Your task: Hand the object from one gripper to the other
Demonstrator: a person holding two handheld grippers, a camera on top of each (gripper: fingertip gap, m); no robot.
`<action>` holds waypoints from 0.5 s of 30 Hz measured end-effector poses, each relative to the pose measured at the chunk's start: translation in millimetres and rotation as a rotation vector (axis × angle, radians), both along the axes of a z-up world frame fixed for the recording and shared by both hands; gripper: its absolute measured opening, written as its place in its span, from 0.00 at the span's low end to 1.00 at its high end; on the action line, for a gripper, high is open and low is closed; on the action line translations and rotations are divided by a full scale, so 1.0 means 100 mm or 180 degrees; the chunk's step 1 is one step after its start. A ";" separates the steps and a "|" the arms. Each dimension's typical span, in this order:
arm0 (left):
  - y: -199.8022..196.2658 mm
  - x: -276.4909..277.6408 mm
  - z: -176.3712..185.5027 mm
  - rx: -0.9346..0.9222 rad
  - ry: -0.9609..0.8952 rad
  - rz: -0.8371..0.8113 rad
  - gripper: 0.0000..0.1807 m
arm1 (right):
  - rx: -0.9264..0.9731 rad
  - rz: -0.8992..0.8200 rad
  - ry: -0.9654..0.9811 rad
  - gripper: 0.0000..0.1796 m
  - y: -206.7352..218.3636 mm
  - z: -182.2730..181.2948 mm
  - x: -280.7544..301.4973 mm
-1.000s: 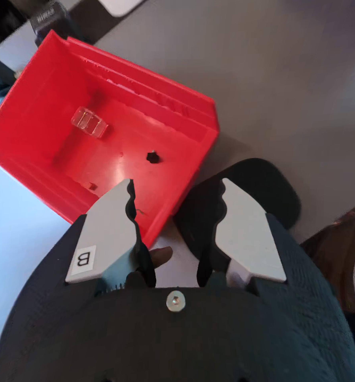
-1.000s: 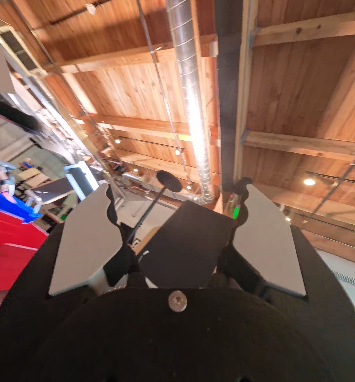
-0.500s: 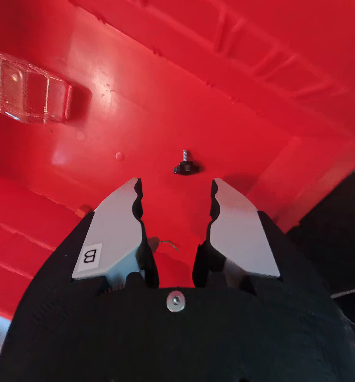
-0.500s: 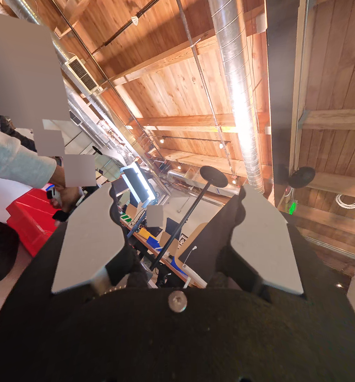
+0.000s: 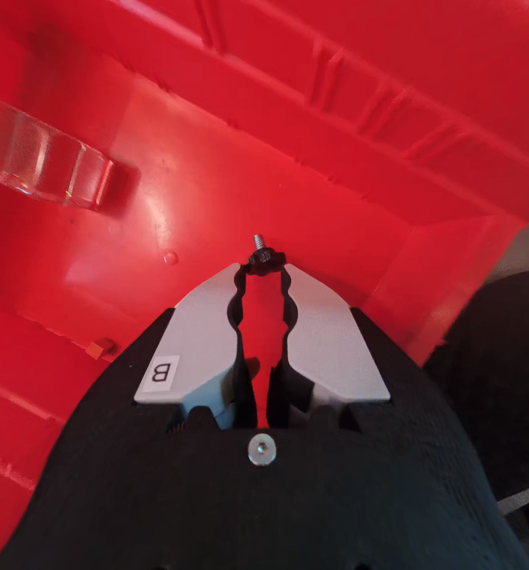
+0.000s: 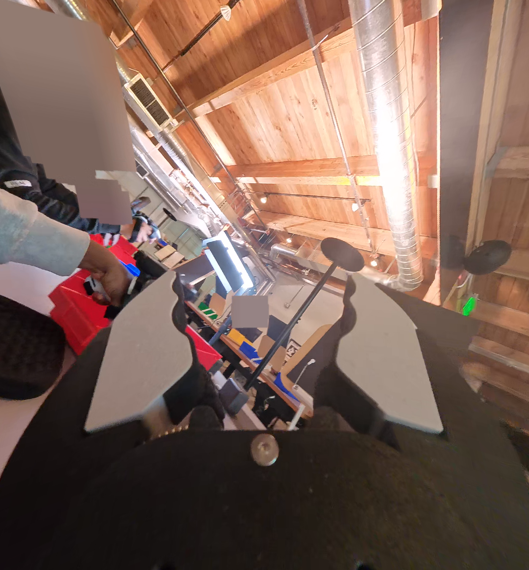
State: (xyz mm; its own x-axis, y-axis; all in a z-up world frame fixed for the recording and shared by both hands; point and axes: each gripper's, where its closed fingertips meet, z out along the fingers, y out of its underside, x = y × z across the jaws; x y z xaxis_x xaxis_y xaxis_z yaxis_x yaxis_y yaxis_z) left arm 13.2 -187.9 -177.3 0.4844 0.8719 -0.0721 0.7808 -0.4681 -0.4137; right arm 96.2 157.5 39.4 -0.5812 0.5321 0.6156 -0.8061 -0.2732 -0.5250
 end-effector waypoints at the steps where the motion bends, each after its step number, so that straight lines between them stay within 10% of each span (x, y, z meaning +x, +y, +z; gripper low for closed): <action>1: 0.07 0.01 0.11 0.0115 0.0191 -0.0010 0.12 | 0.0028 0.0073 -0.0074 0.54 -0.02 -0.02 0.00; 5: 0.61 0.28 0.74 0.1090 0.1070 -0.0233 0.12 | 0.0255 0.0632 -0.0514 0.50 -0.19 -0.19 0.07; 9: 1.50 1.00 1.43 0.2874 0.1660 -0.0890 0.11 | 0.0561 0.1388 -0.0727 0.20 -0.32 -0.37 0.33; 15: 2.59 1.84 1.31 0.4229 0.1096 -0.1636 0.12 | 0.1334 0.1886 -0.0263 0.17 -0.50 -0.72 0.83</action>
